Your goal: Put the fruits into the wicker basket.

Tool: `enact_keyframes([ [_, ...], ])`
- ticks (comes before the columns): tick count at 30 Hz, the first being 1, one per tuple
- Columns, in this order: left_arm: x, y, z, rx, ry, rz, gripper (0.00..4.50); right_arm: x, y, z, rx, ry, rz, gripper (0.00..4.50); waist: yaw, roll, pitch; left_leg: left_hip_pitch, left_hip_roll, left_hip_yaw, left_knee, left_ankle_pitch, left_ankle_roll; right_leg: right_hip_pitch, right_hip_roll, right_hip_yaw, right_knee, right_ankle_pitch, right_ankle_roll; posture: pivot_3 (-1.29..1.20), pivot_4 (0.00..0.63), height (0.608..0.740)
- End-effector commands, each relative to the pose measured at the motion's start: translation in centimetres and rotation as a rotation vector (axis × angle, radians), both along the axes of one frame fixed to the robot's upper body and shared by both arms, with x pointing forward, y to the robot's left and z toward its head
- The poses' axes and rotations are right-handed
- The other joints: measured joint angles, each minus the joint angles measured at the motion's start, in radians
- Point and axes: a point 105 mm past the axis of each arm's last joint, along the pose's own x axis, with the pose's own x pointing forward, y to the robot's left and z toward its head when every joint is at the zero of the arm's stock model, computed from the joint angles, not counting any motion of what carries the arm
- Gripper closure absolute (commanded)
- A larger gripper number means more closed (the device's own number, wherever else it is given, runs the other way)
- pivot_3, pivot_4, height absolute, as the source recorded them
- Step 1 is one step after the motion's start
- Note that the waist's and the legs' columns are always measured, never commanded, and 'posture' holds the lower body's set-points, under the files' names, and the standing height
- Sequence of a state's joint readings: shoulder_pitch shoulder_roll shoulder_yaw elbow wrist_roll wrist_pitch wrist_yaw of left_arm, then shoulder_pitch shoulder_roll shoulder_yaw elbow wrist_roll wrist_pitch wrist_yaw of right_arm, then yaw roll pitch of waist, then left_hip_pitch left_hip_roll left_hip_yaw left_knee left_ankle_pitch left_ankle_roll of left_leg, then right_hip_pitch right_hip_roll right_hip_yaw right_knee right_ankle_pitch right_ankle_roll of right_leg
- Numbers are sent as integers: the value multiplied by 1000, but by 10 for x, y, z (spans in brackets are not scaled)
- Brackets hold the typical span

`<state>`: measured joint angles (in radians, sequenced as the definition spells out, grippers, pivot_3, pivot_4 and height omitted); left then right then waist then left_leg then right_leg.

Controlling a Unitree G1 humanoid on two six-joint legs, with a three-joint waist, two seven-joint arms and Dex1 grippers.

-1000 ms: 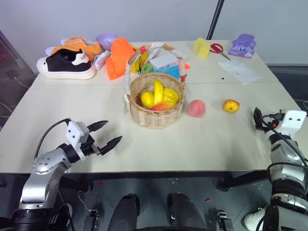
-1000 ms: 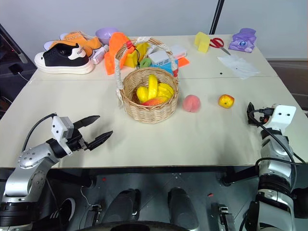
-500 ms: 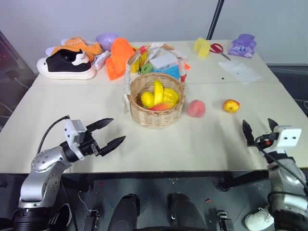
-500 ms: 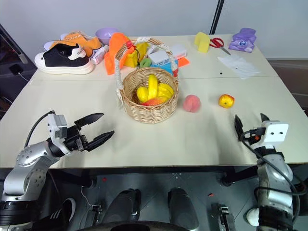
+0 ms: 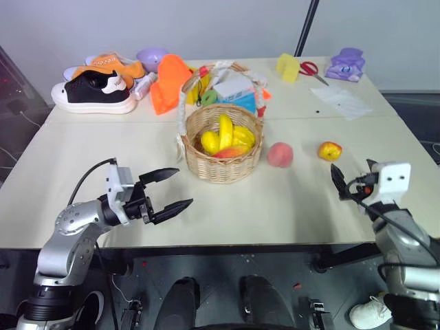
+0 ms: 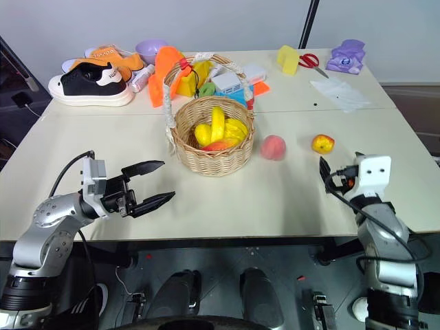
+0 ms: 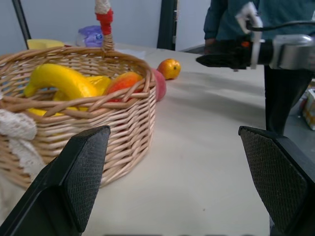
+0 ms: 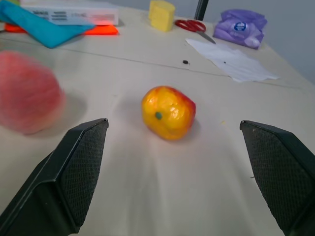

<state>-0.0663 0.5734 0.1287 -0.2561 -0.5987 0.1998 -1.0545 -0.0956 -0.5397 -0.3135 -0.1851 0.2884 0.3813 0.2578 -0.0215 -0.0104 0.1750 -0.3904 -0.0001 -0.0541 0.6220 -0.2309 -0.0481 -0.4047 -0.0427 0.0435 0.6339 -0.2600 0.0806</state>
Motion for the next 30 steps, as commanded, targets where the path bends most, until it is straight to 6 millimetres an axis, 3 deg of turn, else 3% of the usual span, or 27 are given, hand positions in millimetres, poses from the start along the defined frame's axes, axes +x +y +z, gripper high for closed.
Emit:
enact_keyframes([
  [1, -1, -3, 6, -5, -38, -2, 0, 24, 0, 24, -8, 30, -5, 41, 1, 0, 0, 0, 0, 0, 0, 0, 0, 0, 0, 0, 0, 0, 0, 0, 150, 740],
  [4, -1, -6, 5, -8, -40, 0, 0, 47, -5, 33, -2, 84, -28, 41, 5, 0, 0, 0, 0, 0, 0, 0, 0, 0, 0, 0, 0, 0, 0, 0, 150, 740],
  [8, -5, -7, 2, -18, -30, 18, 0, 67, -6, 30, 39, 199, -15, 41, 7, -1, 0, -1, -1, -1, 0, -1, 2, 0, 0, -1, -1, -1, 1, 0, 150, 740],
  [11, -7, -5, 2, -17, -27, 35, 0, 72, -5, 24, 96, 262, 6, 41, 9, -1, 1, -2, -1, -1, 0, -2, 4, 0, -1, -1, -2, 0, 2, 0, 150, 740],
  [15, -9, -2, 1, -17, -25, 58, 0, 76, -8, 18, 39, 318, 6, 41, 4, -1, 1, -2, -1, 0, 0, -3, 5, 0, -1, 0, -2, 1, 4, 0, 150, 740],
  [30, -9, -3, 3, -25, -30, 82, 0, 87, -22, 3, -41, 311, -55, 41, 3, -1, 1, -2, -1, 0, 0, -3, 5, 0, -1, 0, -2, 0, 3, 0, 150, 740],
])
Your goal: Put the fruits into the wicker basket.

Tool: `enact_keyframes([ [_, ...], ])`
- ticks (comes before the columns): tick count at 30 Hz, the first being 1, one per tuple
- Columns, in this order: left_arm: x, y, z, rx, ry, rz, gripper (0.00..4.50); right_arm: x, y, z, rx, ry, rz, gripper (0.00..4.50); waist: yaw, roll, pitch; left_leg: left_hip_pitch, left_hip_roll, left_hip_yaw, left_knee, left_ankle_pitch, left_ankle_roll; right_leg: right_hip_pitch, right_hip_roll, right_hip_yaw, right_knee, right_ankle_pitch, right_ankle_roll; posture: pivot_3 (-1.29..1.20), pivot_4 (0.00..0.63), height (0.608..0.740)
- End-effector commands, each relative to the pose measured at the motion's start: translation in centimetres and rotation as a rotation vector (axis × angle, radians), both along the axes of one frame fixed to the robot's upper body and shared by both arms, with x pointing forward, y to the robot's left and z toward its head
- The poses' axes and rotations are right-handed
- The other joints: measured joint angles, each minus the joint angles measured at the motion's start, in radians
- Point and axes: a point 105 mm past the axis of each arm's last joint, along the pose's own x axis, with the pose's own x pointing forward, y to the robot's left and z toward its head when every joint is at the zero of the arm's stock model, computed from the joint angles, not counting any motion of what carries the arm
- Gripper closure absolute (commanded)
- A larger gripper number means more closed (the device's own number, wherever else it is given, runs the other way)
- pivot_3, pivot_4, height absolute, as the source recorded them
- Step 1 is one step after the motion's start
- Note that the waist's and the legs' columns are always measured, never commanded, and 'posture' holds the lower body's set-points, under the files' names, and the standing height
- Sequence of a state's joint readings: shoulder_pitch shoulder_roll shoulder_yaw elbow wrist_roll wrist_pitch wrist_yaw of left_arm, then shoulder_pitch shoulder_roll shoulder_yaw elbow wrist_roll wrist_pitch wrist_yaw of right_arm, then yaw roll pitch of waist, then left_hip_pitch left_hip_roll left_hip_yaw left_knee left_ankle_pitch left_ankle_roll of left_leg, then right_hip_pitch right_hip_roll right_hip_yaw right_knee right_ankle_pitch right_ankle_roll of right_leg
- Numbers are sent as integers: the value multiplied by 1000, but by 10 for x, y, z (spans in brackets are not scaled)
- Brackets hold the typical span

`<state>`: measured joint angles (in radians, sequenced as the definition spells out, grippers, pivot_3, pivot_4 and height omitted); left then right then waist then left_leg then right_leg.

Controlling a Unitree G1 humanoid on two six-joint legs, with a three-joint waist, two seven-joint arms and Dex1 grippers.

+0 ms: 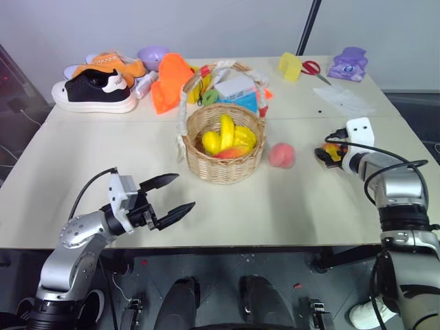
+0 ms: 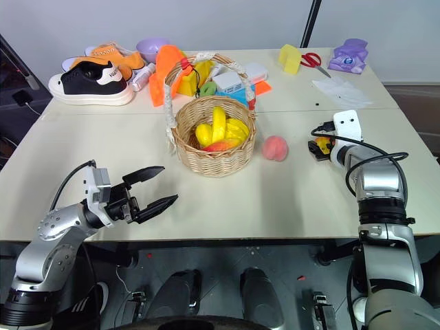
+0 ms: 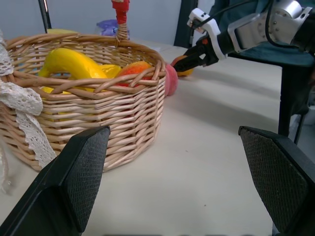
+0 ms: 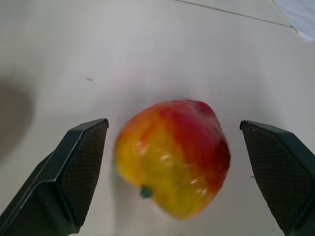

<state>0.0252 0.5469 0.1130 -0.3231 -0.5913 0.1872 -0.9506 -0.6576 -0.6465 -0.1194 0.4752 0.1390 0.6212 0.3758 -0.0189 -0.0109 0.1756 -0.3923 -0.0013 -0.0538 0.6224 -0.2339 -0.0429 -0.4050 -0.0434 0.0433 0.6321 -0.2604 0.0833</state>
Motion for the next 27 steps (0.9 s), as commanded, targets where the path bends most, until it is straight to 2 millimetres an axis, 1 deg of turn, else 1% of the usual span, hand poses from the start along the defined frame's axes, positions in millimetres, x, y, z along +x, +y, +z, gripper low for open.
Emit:
enact_keyframes([
  [1, -1, 0, 13, 3, -58, 2, 0, 6, -5, 16, -37, -61, -12, 41, 0, 0, 0, 0, 0, 0, 0, 0, 0, 0, 0, 0, 0, 0, 0, 0, 150, 740],
  [6, -1, 2, 14, 4, -60, 9, 0, 8, -5, 13, 25, -66, -29, 41, -2, 0, 0, 0, 0, 0, 0, 0, 0, 0, 0, 0, 0, 0, 0, 0, 150, 740],
  [9, 0, 3, 13, 5, -57, 15, 0, 9, -3, 13, 94, -75, -40, 801, -2, 0, 0, 0, 0, 0, 0, 0, 0, 0, 0, 0, 0, 0, 0, 0, 150, 740],
  [11, 0, 4, 11, 7, -54, 18, 0, 9, -1, 13, 113, -75, -34, 1782, -1, 0, 0, 0, 0, 0, 0, 0, 0, 0, 0, 0, 0, 0, 0, 0, 150, 740],
  [12, 0, 4, 11, 6, -54, 19, 0, 9, 0, 13, 107, -77, -27, 2152, -1, 0, 0, 0, 0, 0, 0, 0, 0, 0, 0, 0, 0, 0, 1, 0, 150, 740],
  [15, 0, 4, 11, 5, -54, 21, 0, 8, 1, 15, 107, -83, -24, 2152, 0, 0, 0, 0, 0, 0, 0, 0, 0, 0, 0, 0, 0, 1, 1, 0, 150, 740],
  [17, 0, 5, 11, 5, -53, 23, 0, 7, 3, 20, 105, -109, -7, 2152, 0, 0, 0, 0, 0, 0, 0, 0, 0, 0, 0, 0, 0, 0, 0, 0, 150, 740],
  [19, -1, 5, 12, 6, -57, 28, 0, 1, 5, 29, 85, -144, 21, 2152, 0, 0, 0, 0, 0, 0, 0, 0, 0, 0, 0, 0, 0, 0, 1, 0, 150, 740],
  [20, -1, 6, 13, 3, -57, 30, 0, -3, 9, 33, 91, -163, 57, 2152, 1, 0, 0, 0, 0, 0, 0, 0, 0, 0, 0, 0, 0, 1, 1, 0, 150, 740],
  [22, 0, 12, 14, 10, -67, 60, 0, -18, 24, 43, 99, -202, 151, 2152, 2, 0, 0, 0, 0, -1, -1, 0, 0, 0, 0, 0, 0, 1, 2, 0, 150, 740],
  [24, 4, 24, 18, 9, -77, 110, 0, -38, 48, 52, 135, -212, 283, 2152, 5, 0, 0, 0, 0, -1, -1, 0, 0, 0, 0, 0, 0, 0, 3, 0, 150, 740],
  [25, 4, 27, 20, 8, -80, 124, 0, -46, 56, 53, 150, -202, 320, 2152, 3, 0, 0, 0, 1, -2, -2, 0, 1, 0, 0, 0, 0, 0, 4, 0, 150, 740],
  [26, 4, 30, 20, 7, -82, 135, 0, -56, 69, 58, 155, -207, 388, 2152, 2, 1, 1, 0, 1, -2, -1, 0, 1, 0, 0, -1, 0, 0, 4, 0, 150, 740],
  [27, 4, 32, 21, 8, -84, 143, 0, -68, 88, 64, 196, -208, 480, 2152, 2, 2, 1, 0, 1, -2, -1, 0, 1, 0, 0, 0, 0, 0, 4, 0, 150, 740],
])
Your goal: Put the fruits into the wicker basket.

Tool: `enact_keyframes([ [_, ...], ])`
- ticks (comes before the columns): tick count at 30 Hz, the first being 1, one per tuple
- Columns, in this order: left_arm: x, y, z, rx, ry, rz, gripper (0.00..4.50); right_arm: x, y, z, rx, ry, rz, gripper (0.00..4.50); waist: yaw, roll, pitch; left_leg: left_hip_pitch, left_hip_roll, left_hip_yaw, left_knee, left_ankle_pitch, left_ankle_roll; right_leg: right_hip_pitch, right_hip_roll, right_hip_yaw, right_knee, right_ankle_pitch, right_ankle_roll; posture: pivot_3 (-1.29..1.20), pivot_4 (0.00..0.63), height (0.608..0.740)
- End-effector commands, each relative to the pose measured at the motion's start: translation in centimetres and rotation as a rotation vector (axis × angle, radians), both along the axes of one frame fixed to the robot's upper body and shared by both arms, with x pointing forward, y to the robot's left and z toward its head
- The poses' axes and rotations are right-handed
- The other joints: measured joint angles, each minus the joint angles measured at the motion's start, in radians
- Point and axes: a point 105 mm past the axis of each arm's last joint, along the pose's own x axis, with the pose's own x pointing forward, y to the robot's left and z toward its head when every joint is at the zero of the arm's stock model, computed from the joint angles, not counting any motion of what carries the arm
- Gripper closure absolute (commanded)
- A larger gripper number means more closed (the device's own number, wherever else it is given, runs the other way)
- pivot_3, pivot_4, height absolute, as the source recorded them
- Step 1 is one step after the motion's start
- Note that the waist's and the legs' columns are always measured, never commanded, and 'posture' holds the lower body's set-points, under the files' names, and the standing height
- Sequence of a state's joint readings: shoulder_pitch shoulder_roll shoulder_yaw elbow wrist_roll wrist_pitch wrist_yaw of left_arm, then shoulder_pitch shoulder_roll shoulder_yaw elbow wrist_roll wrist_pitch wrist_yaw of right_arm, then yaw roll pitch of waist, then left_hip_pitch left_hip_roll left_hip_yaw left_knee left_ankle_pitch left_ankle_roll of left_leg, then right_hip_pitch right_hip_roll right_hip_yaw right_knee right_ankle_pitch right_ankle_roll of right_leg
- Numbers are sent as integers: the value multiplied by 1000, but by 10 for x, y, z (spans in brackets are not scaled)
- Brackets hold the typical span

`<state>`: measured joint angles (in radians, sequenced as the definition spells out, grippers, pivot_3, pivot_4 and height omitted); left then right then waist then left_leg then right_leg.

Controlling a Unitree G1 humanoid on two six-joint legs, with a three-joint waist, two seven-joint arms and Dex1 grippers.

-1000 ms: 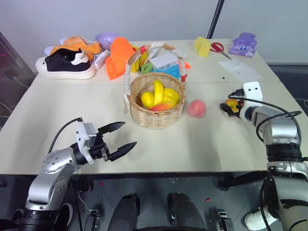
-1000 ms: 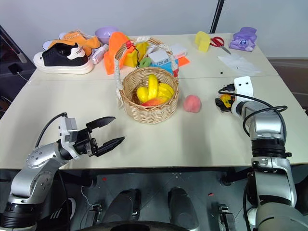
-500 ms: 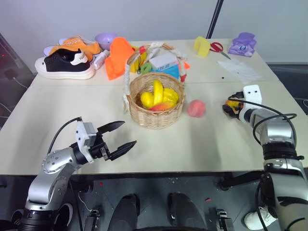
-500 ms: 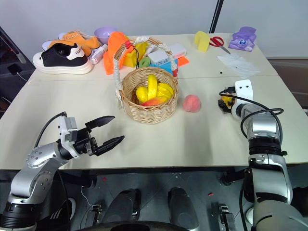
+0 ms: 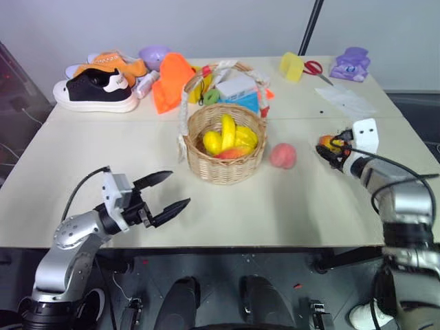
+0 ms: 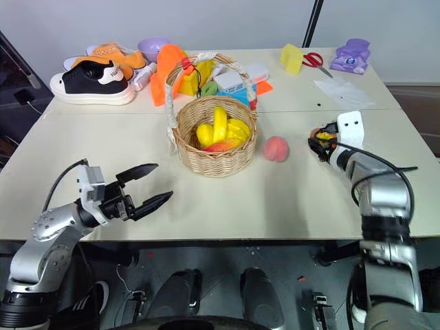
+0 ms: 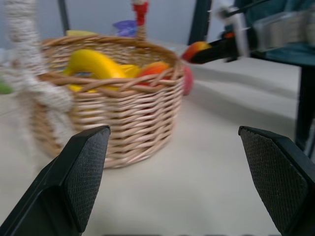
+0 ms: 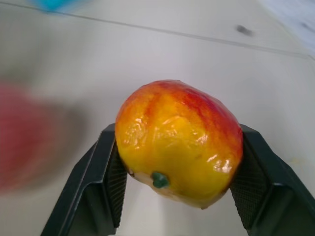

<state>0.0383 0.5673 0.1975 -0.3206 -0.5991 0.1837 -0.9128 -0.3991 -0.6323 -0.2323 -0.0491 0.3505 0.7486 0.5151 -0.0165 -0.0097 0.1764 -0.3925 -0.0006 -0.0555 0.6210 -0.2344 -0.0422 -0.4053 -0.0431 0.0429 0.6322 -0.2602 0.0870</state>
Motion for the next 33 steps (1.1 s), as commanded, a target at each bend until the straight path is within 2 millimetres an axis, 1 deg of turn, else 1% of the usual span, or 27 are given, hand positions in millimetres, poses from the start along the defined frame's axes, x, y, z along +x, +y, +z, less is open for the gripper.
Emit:
enact_keyframes([
  [1, -2, 10, 11, 1, -52, 38, 0, -35, 50, 42, 57, -92, 265, 2152, -3, 1, 0, 0, 0, 0, 0, 0, 0, 0, 0, 0, 0, -1, -1, 0, 150, 740],
  [3, -1, 12, 12, -2, -57, 50, 0, -54, 77, 50, 53, -114, 412, 2152, -4, 1, 0, 1, 0, 1, 0, 0, 0, 0, 0, 0, 0, -1, -3, 0, 150, 740],
  [5, 3, 13, 13, -5, -65, 60, 0, -59, 97, 59, 52, -135, 482, 2152, -3, 0, 1, 1, 0, 1, 1, 0, 0, 0, 0, 0, 0, -1, -3, 0, 150, 740],
  [6, 5, 13, 13, -8, -68, 62, 0, -57, 106, 62, 46, -148, 502, 2152, -3, 0, 1, 1, 0, 1, 1, 0, 0, 1, 0, 0, 0, -1, -3, 0, 150, 740],
  [10, 10, 7, 12, -5, -74, 43, 0, -45, 136, 71, 26, -188, 568, 2152, -2, -1, 1, 1, 0, 1, 3, 0, 0, 1, -1, 0, 0, -1, -5, 0, 150, 740],
  [13, 13, 3, 14, -12, -84, 36, 0, -24, 166, 79, 46, -238, 599, 2152, -5, -1, 1, 0, 0, 2, 2, 0, 0, 0, -1, 0, -1, -1, -5, 0, 150, 740],
  [15, 13, 2, 14, -16, -85, 35, 0, -7, 175, 78, 15, -259, 559, 2152, -4, -1, 1, 0, 0, 2, 2, 0, 0, -1, -1, 0, 0, 0, -4, 0, 150, 740],
  [16, 13, 1, 14, -16, -87, 35, 0, -2, 178, 77, 3, -267, 553, 2152, -4, -1, 1, 0, 0, 1, 1, 0, 0, -1, 0, 0, 0, 0, -4, 0, 150, 740],
  [18, 11, -1, 12, -16, -84, 38, 0, 7, 196, 77, 9, -285, 566, 2152, 0, -1, 1, -1, 0, 1, 0, 0, 0, -2, -1, -1, 0, 0, -4, 0, 150, 740],
  [20, 10, -2, 12, -22, -82, 40, 0, 13, 207, 76, -20, -310, 569, 2152, -2, -1, 1, -1, 0, 1, -1, 0, 0, -2, -1, 0, 0, 1, -1, 0, 150, 740],
  [22, 9, -2, 11, -28, -80, 44, 0, 15, 216, 72, -11, -315, 590, 2152, -2, -1, 1, -1, 0, 1, -2, 0, 0, -3, -1, 0, 0, 1, -1, 0, 150, 740],
  [23, 8, -3, 11, -30, -78, 45, 0, 15, 220, 69, -25, -320, 599, 1705, -1, -1, 1, -1, 0, 1, -2, 0, 0, -3, -1, -1, 0, 1, 0, 0, 150, 740],
  [24, 7, -3, 11, -29, -78, 46, 0, 16, 221, 65, -42, -319, 603, 1197, -1, -1, 1, -1, 0, 1, -3, 0, 0, -3, -1, -1, 0, 2, 0, 0, 150, 740],
  [25, 7, -4, 11, -31, -78, 45, 0, 14, 222, 61, -45, -312, 615, 822, 0, -1, 1, -1, 0, 0, -3, 0, 0, -3, -1, -1, 0, 2, 0, 0, 150, 740],
  [26, 6, -5, 11, -38, -76, 44, 0, 13, 222, 61, -42, -315, 621, 332, -1, -1, 1, -1, 0, 0, -4, 0, 0, -3, -1, -1, 0, 2, 0, 0, 150, 740],
  [27, 5, -6, 11, -37, -75, 43, 0, 12, 221, 63, -23, -318, 625, 71, -1, -1, 1, -1, 0, 0, -4, 0, 0, -3, -2, -1, 0, 1, 0, 0, 150, 740],
  [28, 5, -6, 11, -36, -75, 42, 0, 11, 221, 66, -9, -323, 626, 71, -1, -1, 1, -1, 0, 0, -4, 0, 0, -3, -2, -1, 0, 1, 0, 0, 150, 740],
  [29, 4, -6, 10, -38, -70, 43, 0, 9, 218, 73, 13, -338, 623, 71, -2, -1, 1, -1, 0, 0, -4, 0, 0, -3, -2, -1, 0, 1, -1, 0, 150, 740],
  [31, 4, -6, 8, -39, -64, 41, 0, 6, 210, 82, 29, -362, 621, 71, -2, -1, 1, -1, 0, 0, -4, 0, 0, -3, -2, -1, 0, 1, -1, 0, 150, 740],
  [33, 3, -6, 8, -38, -64, 39, 0, 2, 203, 85, 35, -367, 620, 71, -1, -1, 1, -1, 0, 0, -4, 0, 0, -3, -2, -1, 0, 1, -1, 0, 150, 740],
])
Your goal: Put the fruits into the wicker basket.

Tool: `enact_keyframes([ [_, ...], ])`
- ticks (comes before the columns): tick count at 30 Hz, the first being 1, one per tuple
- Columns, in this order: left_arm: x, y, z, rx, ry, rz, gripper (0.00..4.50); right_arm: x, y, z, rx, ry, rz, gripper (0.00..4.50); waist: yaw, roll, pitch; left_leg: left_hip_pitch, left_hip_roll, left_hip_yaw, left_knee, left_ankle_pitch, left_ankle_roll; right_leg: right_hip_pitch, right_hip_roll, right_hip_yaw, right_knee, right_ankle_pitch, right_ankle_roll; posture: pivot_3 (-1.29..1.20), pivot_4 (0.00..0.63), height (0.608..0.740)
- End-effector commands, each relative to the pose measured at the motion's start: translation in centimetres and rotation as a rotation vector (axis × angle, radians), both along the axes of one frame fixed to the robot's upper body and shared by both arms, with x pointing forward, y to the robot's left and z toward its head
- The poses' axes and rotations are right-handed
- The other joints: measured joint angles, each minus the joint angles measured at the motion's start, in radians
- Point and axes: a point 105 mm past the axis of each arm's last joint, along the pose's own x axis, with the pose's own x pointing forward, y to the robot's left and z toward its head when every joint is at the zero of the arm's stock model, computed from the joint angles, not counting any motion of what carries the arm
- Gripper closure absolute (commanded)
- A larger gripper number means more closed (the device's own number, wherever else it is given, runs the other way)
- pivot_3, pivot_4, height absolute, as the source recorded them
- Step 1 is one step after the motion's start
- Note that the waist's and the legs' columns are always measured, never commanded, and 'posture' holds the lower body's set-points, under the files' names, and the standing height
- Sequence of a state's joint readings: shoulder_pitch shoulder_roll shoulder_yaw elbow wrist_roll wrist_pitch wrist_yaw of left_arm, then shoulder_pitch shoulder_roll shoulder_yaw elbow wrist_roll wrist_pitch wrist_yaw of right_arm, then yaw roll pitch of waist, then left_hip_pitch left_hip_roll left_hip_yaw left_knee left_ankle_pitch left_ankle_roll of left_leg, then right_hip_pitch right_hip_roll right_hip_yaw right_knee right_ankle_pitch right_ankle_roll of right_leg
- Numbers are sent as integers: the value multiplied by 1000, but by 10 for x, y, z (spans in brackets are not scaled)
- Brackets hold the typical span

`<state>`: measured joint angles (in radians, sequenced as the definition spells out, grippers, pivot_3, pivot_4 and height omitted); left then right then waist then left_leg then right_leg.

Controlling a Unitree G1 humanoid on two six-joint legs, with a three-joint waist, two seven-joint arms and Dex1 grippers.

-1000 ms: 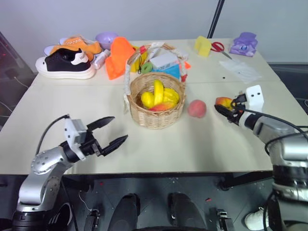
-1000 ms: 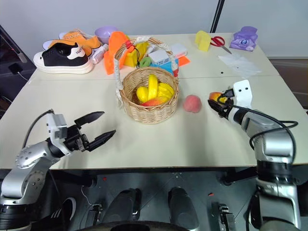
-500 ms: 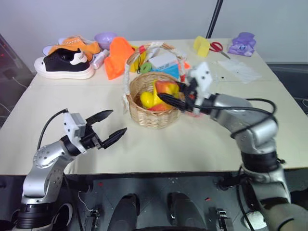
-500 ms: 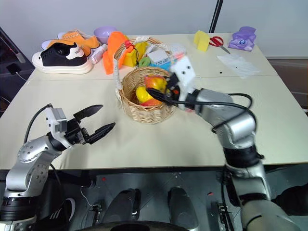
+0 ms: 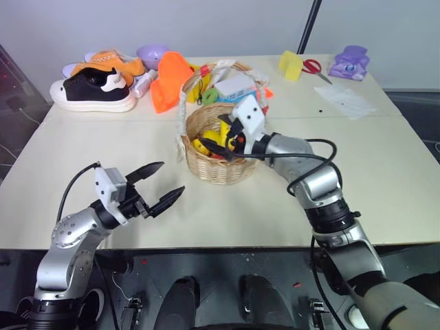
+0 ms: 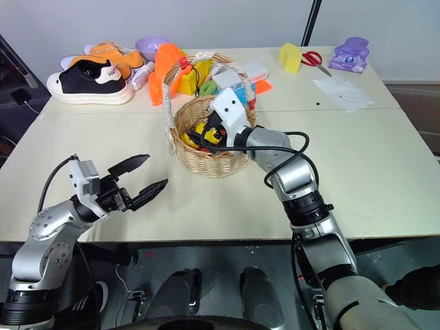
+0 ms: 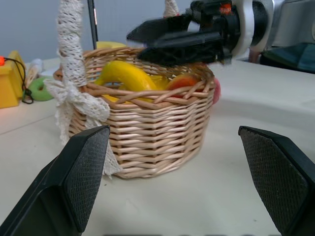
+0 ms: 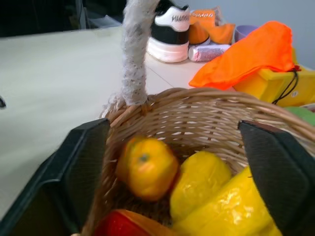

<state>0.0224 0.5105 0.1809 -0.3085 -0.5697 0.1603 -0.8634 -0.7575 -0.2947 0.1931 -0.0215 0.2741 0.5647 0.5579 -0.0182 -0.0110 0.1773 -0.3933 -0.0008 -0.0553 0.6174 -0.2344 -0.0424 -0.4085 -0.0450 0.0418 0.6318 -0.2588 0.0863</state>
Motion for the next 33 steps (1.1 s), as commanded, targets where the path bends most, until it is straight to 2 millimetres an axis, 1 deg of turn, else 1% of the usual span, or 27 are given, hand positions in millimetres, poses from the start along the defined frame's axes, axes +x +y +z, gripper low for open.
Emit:
enact_keyframes([
  [1, -4, -3, 9, 2, -44, -13, 0, -13, -18, 28, 56, -73, 10, 71, 1, 0, 0, 0, 0, 0, 0, 0, 0, 0, 0, 0, 0, 0, 0, 0, 150, 740],
  [4, -5, -8, 9, 2, -42, -42, 0, -36, -51, 27, 59, -73, 9, 71, 10, -1, 0, 0, 0, -2, 0, 0, 0, 1, -1, -1, -1, 0, 0, 0, 150, 740],
  [6, -6, -11, 8, 15, -41, -70, 0, -48, -77, 21, 60, -77, -33, 71, 10, -1, 0, 0, -1, -3, -1, 0, 0, 2, -2, -2, -1, -1, 1, 0, 150, 740],
  [8, -7, -14, 8, 22, -35, -100, 0, -54, -102, 13, 48, -81, -122, 71, 6, -1, 0, 0, -2, -2, 0, 0, 0, 2, -3, -1, -2, -1, 1, 0, 150, 740],
  [10, -8, -17, 7, 40, -35, -125, 0, -58, -122, 9, 80, -77, -219, 71, -1, -1, 0, 0, -2, 0, 0, 0, 0, 2, -2, 0, -2, -3, -1, 0, 150, 740],
  [11, -7, -18, 7, 35, -30, -136, 0, -61, -132, 3, 67, -87, -274, 71, -2, -1, 0, 1, -2, 1, 0, 0, 0, 2, -1, 1, -2, -3, -2, 0, 150, 740],
  [12, -7, -20, 6, 37, -27, -149, 0, -64, -140, -7, 63, -60, -324, 71, -1, -1, 0, 2, -1, 1, -1, 0, 0, 2, -1, 1, -1, -3, -2, 0, 150, 740],
  [13, -7, -21, 5, 38, -23, -161, 0, -65, -146, -17, 39, -36, -373, 71, -2, -1, 0, 2, -1, 1, -1, 0, 0, 2, 0, 1, -1, -3, -2, 0, 150, 740],
  [14, -6, -23, 4, 42, -18, -176, 0, -66, -151, -25, 0, -47, -410, 71, -2, -1, 0, 2, -1, 0, -1, 0, 0, 2, 1, 1, -1, -3, -2, 0, 150, 740],
  [15, -6, -25, 4, 42, -15, -191, 0, -65, -154, -35, -8, -18, -443, 71, -1, -1, 0, 2, -1, 1, -1, 0, 0, 2, 1, 1, -1, -3, -2, 0, 150, 740],
  [17, -6, -28, 4, 44, -13, -214, 0, -63, -155, -46, -42, -8, -473, 71, -3, -1, 0, 2, -1, 1, 0, 0, 0, 2, 1, 1, -1, -3, -3, 0, 150, 740],
  [19, -3, -29, 5, 45, -12, -226, 0, -59, -155, -51, -44, 9, -493, 71, -3, -1, 0, 2, -1, 2, 0, 0, 0, 2, 1, 2, -1, -3, -3, 0, 150, 740],
  [21, -1, -29, 6, 45, -14, -230, 0, -53, -155, -51, -59, -10, -510, 71, -1, -1, 0, 2, -1, 2, 1, 0, 0, 2, 1, 2, -1, -3, -3, 0, 150, 740],
  [24, -2, -31, 7, 40, -3, -249, 0, -42, -156, -46, -37, -9, -548, 71, -1, -1, 0, 2, -1, 2, 1, 0, 0, 2, 1, 2, -1, -3, -3, 0, 150, 740],
  [28, -7, -35, 7, 31, 22, -277, 0, -31, -151, -48, 8, 91, -537, 71, 1, -2, 0, 2, -1, 1, 1, 0, 0, 2, 1, 2, -1, -3, -2, 0, 150, 740],
  [32, -11, -37, 7, 31, 29, -283, 0, -19, -148, -43, 15, 130, -518, 71, 1, -2, 0, 2, -1, 1, 1, 0, 0, 2, 1, 2, -1, -3, -2, 0, 150, 740],
  [33, -12, -37, 7, 34, 30, -281, 0, -16, -149, -45, 6, 152, -523, 71, 1, -2, 0, 2, -1, 1, 1, 0, 0, 2, 1, 2, -1, -3, -2, 0, 150, 740],
])
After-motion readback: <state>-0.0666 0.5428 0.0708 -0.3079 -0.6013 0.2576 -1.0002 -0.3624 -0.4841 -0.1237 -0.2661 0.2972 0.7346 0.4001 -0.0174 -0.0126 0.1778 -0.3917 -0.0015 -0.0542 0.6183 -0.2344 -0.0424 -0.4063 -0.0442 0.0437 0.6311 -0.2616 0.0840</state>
